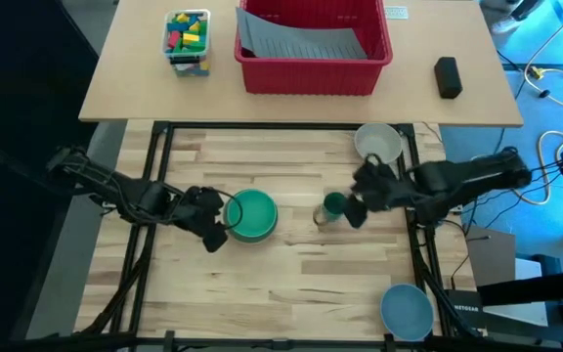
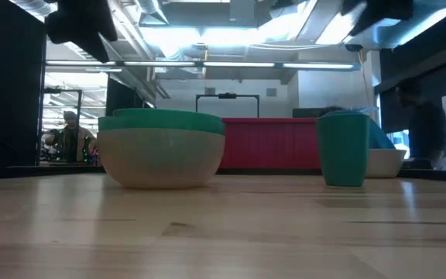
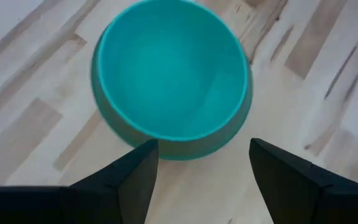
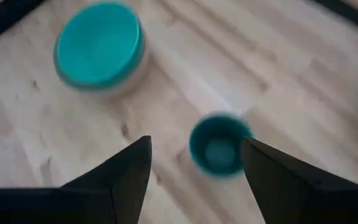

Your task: Nest bowls inside each other

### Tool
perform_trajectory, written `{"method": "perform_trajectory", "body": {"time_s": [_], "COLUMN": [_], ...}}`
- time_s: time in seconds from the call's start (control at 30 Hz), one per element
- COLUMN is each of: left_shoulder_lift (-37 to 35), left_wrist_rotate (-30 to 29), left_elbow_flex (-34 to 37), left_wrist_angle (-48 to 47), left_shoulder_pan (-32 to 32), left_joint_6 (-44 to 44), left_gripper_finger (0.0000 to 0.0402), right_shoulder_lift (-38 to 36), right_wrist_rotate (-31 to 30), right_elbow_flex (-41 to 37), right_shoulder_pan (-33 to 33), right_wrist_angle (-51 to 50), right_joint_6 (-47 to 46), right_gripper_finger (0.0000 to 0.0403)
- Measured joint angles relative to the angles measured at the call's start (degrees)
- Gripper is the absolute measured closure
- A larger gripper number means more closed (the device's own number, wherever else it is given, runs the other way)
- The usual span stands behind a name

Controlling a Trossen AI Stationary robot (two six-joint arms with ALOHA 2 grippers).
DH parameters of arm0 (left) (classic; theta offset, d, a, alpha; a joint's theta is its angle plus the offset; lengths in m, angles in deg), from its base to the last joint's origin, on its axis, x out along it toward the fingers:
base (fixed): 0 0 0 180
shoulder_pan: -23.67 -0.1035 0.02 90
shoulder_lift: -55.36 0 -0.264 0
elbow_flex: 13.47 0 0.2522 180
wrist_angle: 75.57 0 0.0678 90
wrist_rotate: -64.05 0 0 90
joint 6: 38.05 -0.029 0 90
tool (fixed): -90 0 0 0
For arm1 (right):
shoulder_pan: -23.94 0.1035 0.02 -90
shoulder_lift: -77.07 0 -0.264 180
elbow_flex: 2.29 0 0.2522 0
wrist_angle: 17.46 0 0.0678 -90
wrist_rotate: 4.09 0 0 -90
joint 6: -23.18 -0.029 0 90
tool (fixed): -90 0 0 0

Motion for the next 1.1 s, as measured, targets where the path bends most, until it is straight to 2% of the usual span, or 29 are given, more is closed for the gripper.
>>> {"method": "perform_trajectory", "body": {"time_s": [0.23, 0.33, 0.43, 0.67, 1.1], "left_shoulder_lift": [1.2, 4.1, 7.4, 14.5, 17.1], "left_wrist_rotate": [2.3, 3.5, 3.9, 4.0, 5.3], "left_elbow_flex": [-0.8, -0.8, -1.2, -7.1, -7.8], "left_wrist_angle": [1.8, 1.8, 1.2, -7.7, -7.2], "left_shoulder_pan": [-2.7, -3.3, -4.6, -9.3, -13.9], "left_joint_6": [3.4, 6.5, 8.8, 10.5, 8.9], "left_gripper_finger": [0.0167, 0.0167, 0.0167, 0.0167, 0.0167], "right_shoulder_lift": [-8.0, -8.4, -8.5, -8.4, -8.4], "right_wrist_rotate": [0.3, 0.0, -1.3, -1.1, -1.3], "right_elbow_flex": [-12.1, -14.7, -15.7, -18.5, -19.0], "right_shoulder_pan": [9.8, 13.1, 15.9, 22.3, 29.9], "right_wrist_angle": [0.4, -0.2, -1.6, -5.0, -10.5], "right_joint_6": [-13.6, -17.8, -21.9, -29.7, -38.8], "right_gripper_finger": [0.0173, 0.0173, 0.0173, 0.0173, 0.0173]}}
